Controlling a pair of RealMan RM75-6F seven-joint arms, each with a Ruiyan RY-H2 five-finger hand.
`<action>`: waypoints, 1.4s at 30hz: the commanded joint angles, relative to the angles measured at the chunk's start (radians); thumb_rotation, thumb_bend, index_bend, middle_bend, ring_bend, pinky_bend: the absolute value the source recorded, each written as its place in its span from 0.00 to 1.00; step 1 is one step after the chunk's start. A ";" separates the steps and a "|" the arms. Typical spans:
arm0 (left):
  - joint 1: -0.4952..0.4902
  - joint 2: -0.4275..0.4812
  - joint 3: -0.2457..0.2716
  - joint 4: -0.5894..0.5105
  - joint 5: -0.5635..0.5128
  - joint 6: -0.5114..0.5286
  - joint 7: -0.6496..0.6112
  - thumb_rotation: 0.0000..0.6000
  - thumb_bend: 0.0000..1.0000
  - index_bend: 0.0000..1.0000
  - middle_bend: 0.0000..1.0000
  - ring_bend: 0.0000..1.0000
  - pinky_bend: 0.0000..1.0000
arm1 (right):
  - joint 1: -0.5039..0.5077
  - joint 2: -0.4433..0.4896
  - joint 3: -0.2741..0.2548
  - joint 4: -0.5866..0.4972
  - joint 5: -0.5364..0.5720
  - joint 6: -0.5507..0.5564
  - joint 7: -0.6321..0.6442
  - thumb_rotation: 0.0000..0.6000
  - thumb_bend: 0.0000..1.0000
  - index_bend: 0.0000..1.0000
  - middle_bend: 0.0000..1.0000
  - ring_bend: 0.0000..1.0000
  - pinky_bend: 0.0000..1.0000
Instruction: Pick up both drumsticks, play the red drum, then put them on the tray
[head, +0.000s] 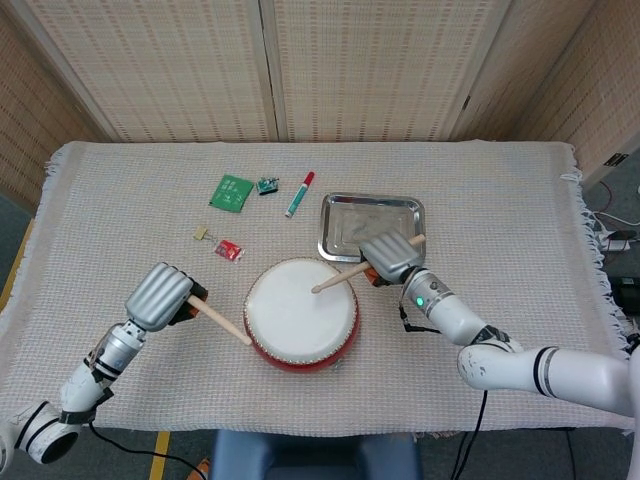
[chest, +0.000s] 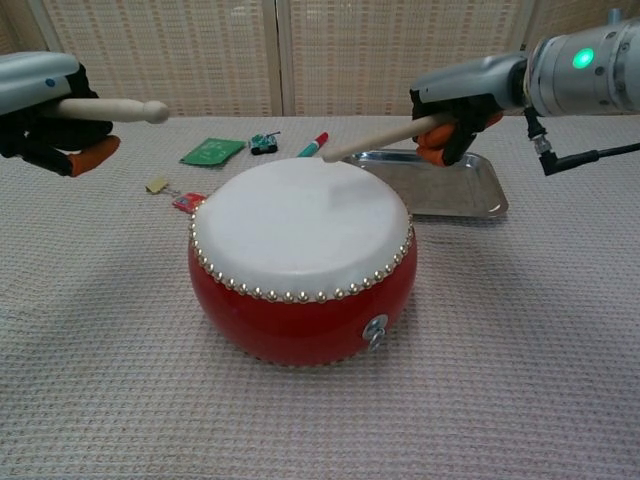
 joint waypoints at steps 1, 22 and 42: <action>-0.034 -0.011 -0.011 -0.012 -0.054 -0.067 0.091 1.00 0.62 1.00 1.00 1.00 1.00 | 0.012 0.002 0.001 -0.009 0.017 0.018 -0.018 1.00 0.87 1.00 1.00 1.00 1.00; -0.149 -0.192 -0.058 -0.078 -0.517 -0.150 0.685 1.00 0.62 1.00 1.00 1.00 1.00 | -0.020 0.073 0.018 -0.118 -0.036 0.129 0.014 1.00 0.87 1.00 1.00 1.00 1.00; -0.159 -0.139 -0.114 -0.183 -0.660 -0.032 0.776 1.00 0.62 1.00 1.00 1.00 1.00 | 0.027 -0.067 -0.112 0.032 0.057 0.066 -0.159 1.00 0.87 1.00 1.00 1.00 1.00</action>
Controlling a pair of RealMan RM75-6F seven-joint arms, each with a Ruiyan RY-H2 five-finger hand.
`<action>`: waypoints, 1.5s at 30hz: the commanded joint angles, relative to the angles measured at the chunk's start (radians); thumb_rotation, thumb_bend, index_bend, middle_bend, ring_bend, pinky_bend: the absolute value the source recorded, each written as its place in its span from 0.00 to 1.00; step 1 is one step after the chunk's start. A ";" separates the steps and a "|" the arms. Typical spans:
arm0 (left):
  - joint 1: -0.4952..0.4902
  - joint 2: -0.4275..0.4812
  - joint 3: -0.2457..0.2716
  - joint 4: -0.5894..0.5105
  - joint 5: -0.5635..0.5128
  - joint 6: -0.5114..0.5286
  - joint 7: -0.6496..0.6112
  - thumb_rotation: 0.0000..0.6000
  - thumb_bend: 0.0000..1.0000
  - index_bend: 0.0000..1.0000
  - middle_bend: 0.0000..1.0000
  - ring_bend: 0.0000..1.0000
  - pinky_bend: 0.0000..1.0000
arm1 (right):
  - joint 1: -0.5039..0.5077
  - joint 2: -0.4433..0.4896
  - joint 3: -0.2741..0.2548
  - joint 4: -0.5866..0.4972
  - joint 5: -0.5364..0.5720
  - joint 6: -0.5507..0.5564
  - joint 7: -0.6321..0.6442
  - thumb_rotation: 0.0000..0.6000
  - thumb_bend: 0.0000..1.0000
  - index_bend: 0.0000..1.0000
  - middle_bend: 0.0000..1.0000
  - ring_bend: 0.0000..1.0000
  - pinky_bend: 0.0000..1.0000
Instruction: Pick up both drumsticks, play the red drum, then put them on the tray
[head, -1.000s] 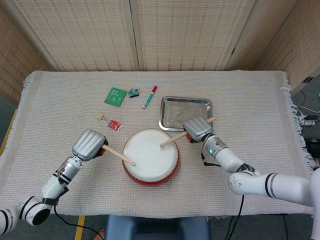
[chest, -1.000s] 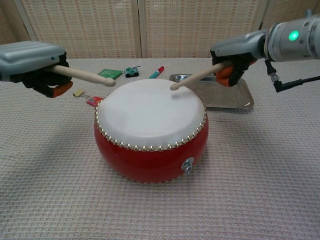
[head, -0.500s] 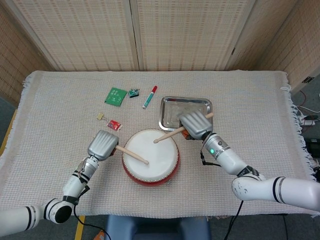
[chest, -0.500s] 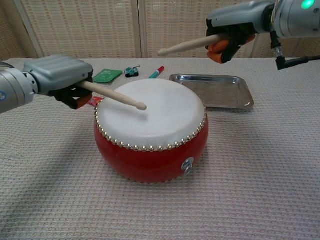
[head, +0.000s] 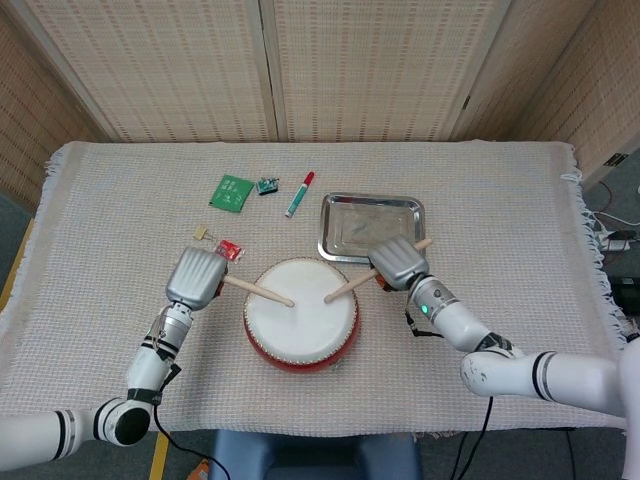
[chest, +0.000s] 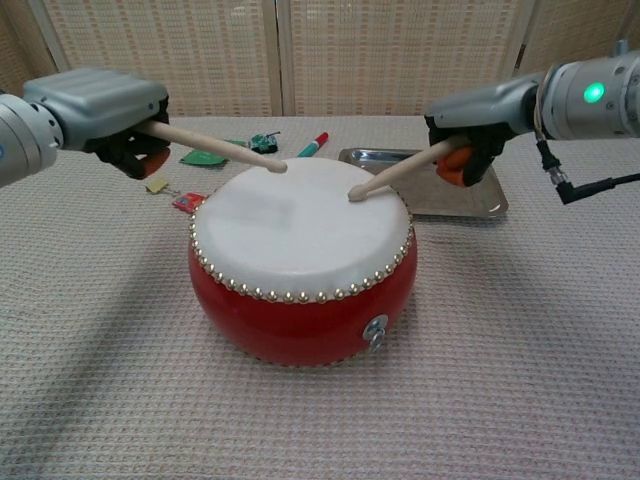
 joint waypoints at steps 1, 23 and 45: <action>0.002 0.015 -0.007 -0.013 -0.008 -0.003 -0.027 1.00 0.62 1.00 1.00 1.00 1.00 | 0.017 -0.028 -0.005 0.003 0.029 0.025 -0.024 1.00 0.87 1.00 1.00 1.00 1.00; 0.001 0.011 0.014 0.011 -0.059 0.048 -0.038 1.00 0.62 1.00 1.00 1.00 1.00 | 0.013 -0.053 -0.005 0.028 0.008 0.007 -0.024 1.00 0.87 1.00 1.00 1.00 1.00; -0.004 0.020 0.041 0.024 -0.028 0.074 -0.037 1.00 0.62 1.00 1.00 0.99 1.00 | -0.004 -0.038 0.018 -0.002 -0.023 0.013 0.010 1.00 0.87 1.00 1.00 1.00 1.00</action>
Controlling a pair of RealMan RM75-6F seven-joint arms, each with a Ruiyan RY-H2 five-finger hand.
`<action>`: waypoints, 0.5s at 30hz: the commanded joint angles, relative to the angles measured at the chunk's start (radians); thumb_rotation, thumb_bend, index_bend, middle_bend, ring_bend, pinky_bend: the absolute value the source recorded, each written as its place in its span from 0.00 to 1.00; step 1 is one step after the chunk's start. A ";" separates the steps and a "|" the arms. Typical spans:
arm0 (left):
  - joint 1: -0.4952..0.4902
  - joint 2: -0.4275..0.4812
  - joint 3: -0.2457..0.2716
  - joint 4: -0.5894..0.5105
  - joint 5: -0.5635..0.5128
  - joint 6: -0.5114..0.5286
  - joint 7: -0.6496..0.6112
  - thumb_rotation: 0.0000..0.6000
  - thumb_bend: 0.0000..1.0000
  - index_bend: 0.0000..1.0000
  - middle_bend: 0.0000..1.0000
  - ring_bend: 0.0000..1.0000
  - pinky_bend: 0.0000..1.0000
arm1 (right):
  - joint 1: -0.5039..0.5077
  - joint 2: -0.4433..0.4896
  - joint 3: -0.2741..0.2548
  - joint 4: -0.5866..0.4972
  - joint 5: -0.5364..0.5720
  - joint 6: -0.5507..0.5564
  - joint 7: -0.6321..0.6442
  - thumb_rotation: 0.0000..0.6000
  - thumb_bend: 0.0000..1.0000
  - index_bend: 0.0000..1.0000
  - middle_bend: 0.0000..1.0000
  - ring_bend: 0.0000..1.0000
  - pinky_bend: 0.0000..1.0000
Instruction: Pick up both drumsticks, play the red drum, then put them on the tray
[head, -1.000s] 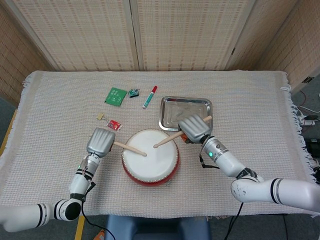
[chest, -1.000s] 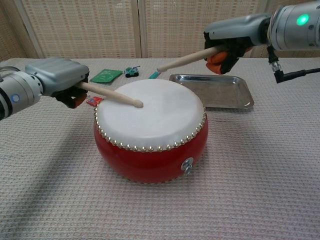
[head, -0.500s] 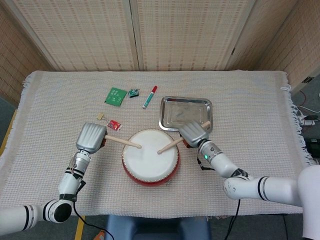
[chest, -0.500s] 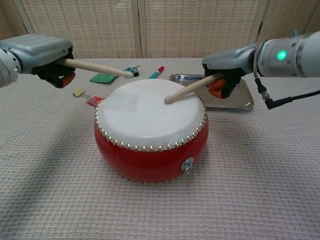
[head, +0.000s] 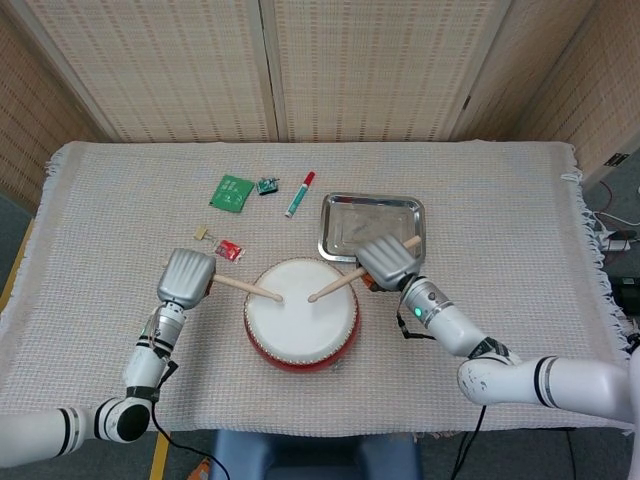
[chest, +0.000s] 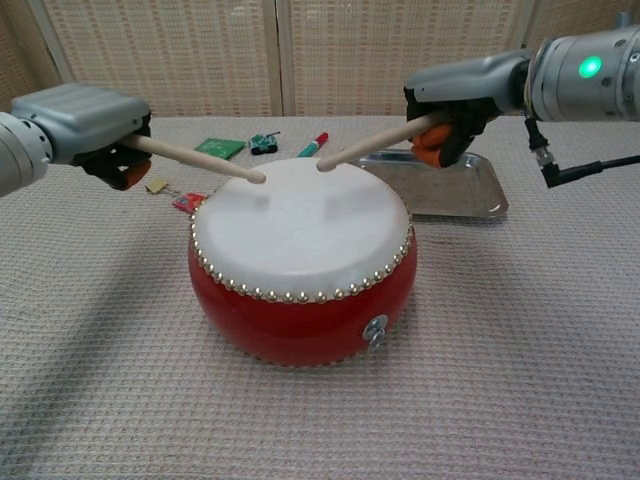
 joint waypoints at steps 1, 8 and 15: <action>0.018 0.047 -0.019 -0.049 0.033 0.028 -0.044 1.00 0.62 1.00 1.00 0.99 1.00 | 0.025 -0.069 -0.052 0.079 0.062 -0.035 -0.068 1.00 0.87 1.00 1.00 1.00 1.00; 0.016 0.034 0.006 -0.039 0.045 0.000 -0.051 1.00 0.62 1.00 1.00 0.99 1.00 | 0.009 -0.053 0.011 0.020 0.035 0.021 -0.004 1.00 0.87 1.00 1.00 1.00 1.00; -0.009 -0.058 0.051 0.056 0.004 -0.057 0.014 1.00 0.62 1.00 1.00 0.99 1.00 | -0.025 0.046 0.062 -0.077 -0.056 0.044 0.073 1.00 0.87 1.00 1.00 1.00 1.00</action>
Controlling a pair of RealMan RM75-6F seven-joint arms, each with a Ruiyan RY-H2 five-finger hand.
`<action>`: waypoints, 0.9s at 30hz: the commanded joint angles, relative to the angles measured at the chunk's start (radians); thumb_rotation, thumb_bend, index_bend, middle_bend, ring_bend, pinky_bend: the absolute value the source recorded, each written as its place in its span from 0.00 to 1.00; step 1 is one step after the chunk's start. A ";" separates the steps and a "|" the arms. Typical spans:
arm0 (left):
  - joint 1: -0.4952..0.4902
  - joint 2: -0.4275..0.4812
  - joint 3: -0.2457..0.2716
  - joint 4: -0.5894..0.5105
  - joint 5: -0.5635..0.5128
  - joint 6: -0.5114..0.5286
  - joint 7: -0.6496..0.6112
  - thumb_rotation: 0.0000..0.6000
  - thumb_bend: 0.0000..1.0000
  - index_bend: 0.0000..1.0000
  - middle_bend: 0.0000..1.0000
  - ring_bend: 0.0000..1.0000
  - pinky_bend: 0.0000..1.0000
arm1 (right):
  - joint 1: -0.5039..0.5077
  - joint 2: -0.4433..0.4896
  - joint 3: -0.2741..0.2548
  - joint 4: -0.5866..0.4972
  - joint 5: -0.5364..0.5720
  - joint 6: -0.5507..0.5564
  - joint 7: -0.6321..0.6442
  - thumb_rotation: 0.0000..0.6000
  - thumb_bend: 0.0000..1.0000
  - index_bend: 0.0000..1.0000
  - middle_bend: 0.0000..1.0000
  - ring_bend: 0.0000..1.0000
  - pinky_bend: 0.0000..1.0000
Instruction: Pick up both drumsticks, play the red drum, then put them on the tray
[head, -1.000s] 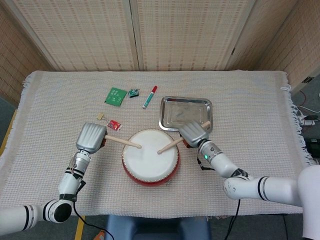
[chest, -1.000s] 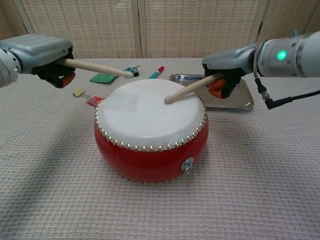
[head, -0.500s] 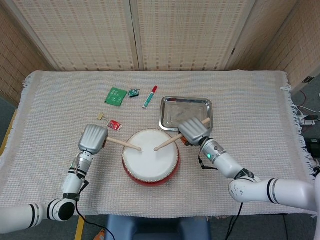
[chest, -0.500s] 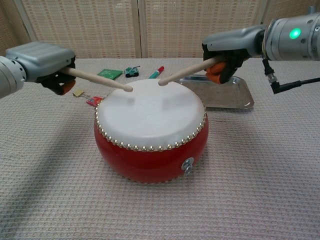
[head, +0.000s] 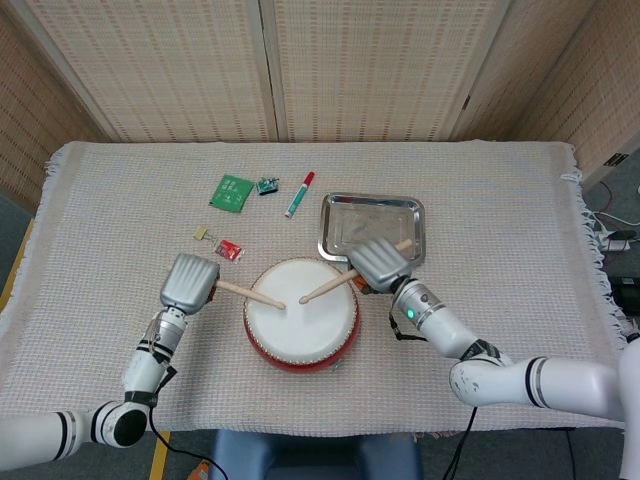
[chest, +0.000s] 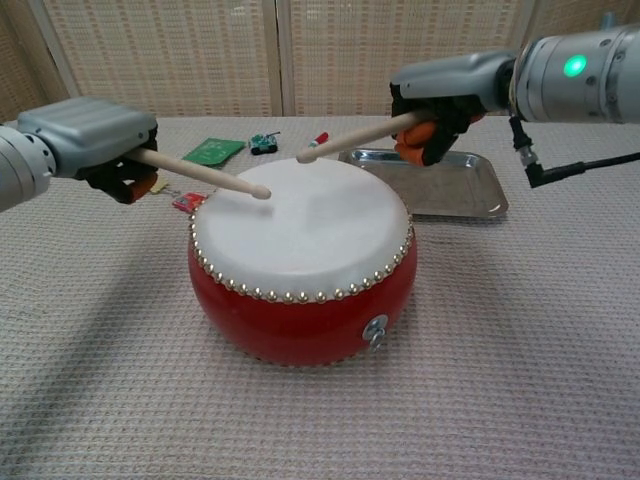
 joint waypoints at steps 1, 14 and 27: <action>-0.013 -0.032 0.016 0.036 -0.027 -0.020 0.034 1.00 0.62 1.00 1.00 0.99 1.00 | -0.017 0.037 0.019 -0.030 -0.029 0.008 0.019 1.00 0.87 1.00 1.00 1.00 1.00; 0.030 0.090 -0.040 -0.096 0.053 0.086 -0.051 1.00 0.62 1.00 1.00 0.99 1.00 | 0.046 -0.114 -0.083 0.144 0.105 -0.061 -0.130 1.00 0.87 1.00 1.00 1.00 1.00; -0.001 -0.031 0.016 0.034 -0.008 0.004 0.033 1.00 0.62 1.00 1.00 0.99 1.00 | -0.009 0.030 0.023 -0.018 -0.017 0.021 -0.002 1.00 0.87 1.00 1.00 1.00 1.00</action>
